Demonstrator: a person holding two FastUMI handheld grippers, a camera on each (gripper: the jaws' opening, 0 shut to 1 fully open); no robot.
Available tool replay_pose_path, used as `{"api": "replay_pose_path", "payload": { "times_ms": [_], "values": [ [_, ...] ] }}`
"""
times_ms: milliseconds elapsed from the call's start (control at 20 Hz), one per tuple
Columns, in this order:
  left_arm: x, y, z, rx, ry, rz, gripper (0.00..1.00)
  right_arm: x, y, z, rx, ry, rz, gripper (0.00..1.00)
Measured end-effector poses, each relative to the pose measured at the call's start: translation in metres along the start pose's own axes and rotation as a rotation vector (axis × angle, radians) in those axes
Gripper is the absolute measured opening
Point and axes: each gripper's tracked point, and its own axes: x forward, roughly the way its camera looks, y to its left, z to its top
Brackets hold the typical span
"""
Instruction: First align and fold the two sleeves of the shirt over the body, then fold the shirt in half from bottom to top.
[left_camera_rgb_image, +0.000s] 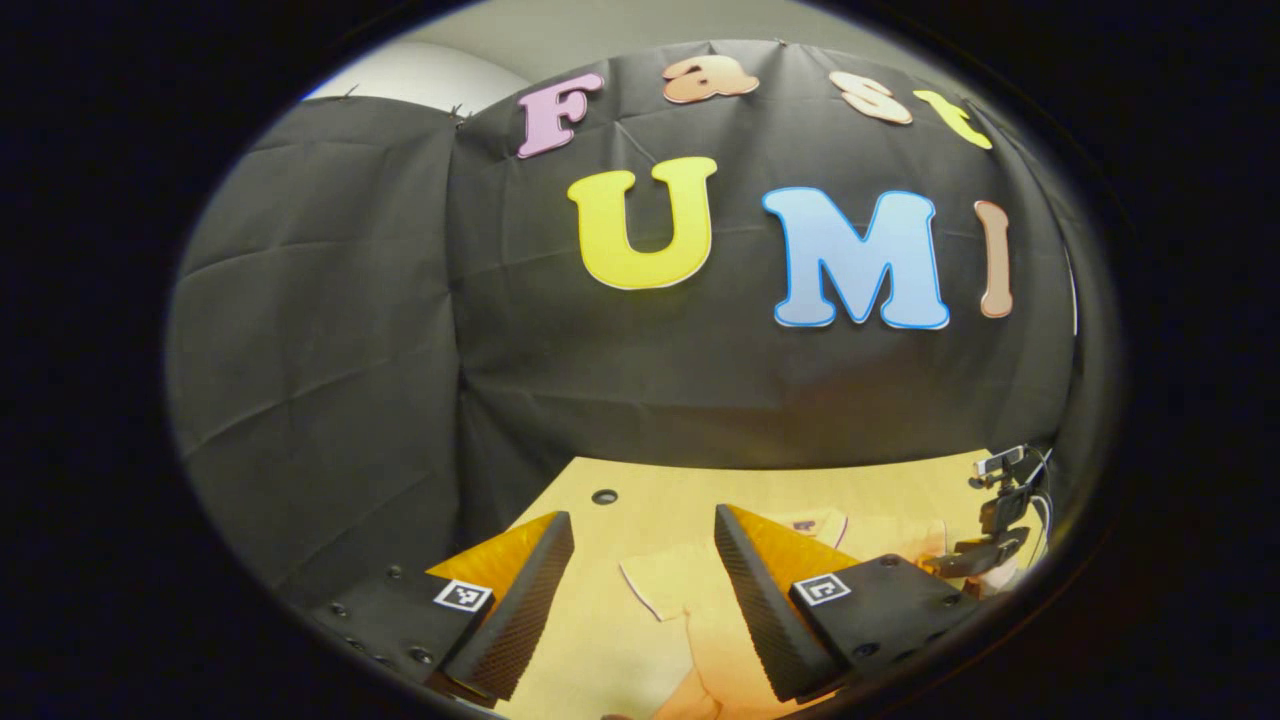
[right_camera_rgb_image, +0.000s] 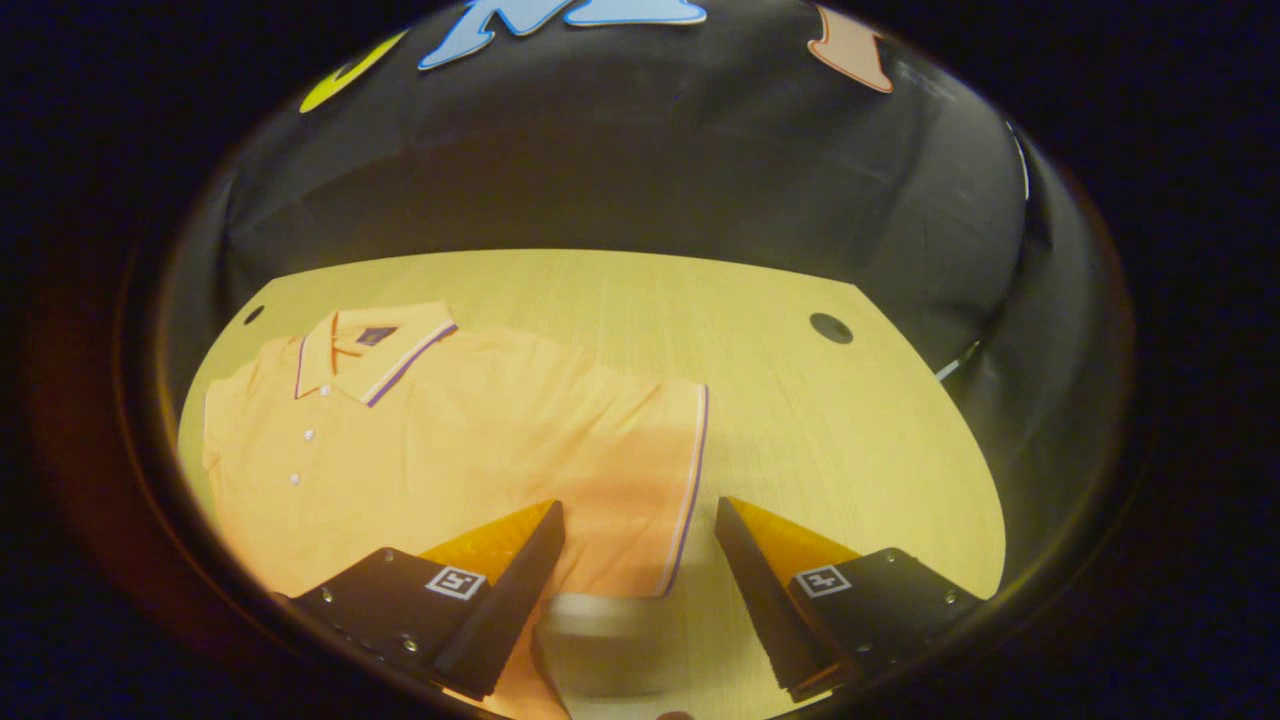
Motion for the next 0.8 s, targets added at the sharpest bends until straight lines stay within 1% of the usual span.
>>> {"api": "replay_pose_path", "payload": {
  "times_ms": [50, 100, 150, 200, 250, 300, 350, 400, 450, 500, 550, 600, 650, 700, 800],
  "values": [
    [0.001, -0.002, -0.001, -0.002, 0.004, -0.003, 0.94, 0.003, 0.0, 0.001, 0.013, -0.002, 0.003, 0.97],
    [0.001, -0.004, -0.001, -0.004, 0.008, -0.006, 0.96, 0.004, 0.001, 0.001, 0.028, 0.002, 0.014, 0.96],
    [0.003, -0.005, -0.003, -0.006, 0.01, -0.009, 0.94, 0.005, 0.005, 0.0, 0.05, 0.011, 0.039, 0.96],
    [0.004, -0.008, -0.003, -0.008, 0.01, -0.013, 0.95, 0.004, 0.007, -0.002, 0.078, 0.028, 0.059, 0.95],
    [0.006, -0.01, -0.003, -0.01, 0.011, -0.016, 0.96, 0.006, 0.005, 0.001, 0.086, 0.021, 0.057, 0.9],
    [0.007, -0.012, -0.003, -0.012, 0.011, -0.021, 0.96, 0.009, 0.005, -0.003, 0.081, 0.033, 0.064, 0.89],
    [0.008, -0.015, -0.004, -0.016, 0.012, -0.026, 0.94, 0.008, 0.006, -0.001, 0.072, 0.035, 0.08, 0.81],
    [0.008, -0.019, -0.005, -0.018, 0.014, -0.032, 0.94, 0.006, 0.006, -0.001, 0.064, 0.047, 0.096, 0.76],
    [0.009, -0.021, -0.005, -0.02, 0.015, -0.036, 0.96, 0.006, 0.008, 0.001, 0.066, 0.052, 0.114, 0.52],
    [0.009, -0.024, -0.005, -0.022, 0.015, -0.038, 0.96, 0.006, 0.012, 0.001, 0.079, 0.061, 0.14, 0.42],
    [0.01, -0.025, -0.005, -0.022, 0.015, -0.04, 0.96, 0.006, 0.014, 0.002, 0.105, 0.075, 0.146, 0.13],
    [0.009, -0.024, -0.005, -0.02, 0.015, -0.039, 0.96, 0.008, 0.013, 0.002, 0.126, 0.09, 0.147, 0.06],
    [0.008, -0.023, -0.006, -0.018, 0.014, -0.037, 0.96, 0.008, 0.013, 0.002, 0.144, 0.106, 0.147, 0.06],
    [0.007, -0.021, -0.004, -0.014, 0.012, -0.034, 0.96, 0.008, 0.013, 0.004, 0.147, 0.118, 0.144, 0.01],
    [0.007, -0.017, -0.003, -0.008, 0.01, -0.024, 0.95, 0.007, 0.015, 0.006, 0.123, 0.131, 0.141, 0.01]
  ]
}}
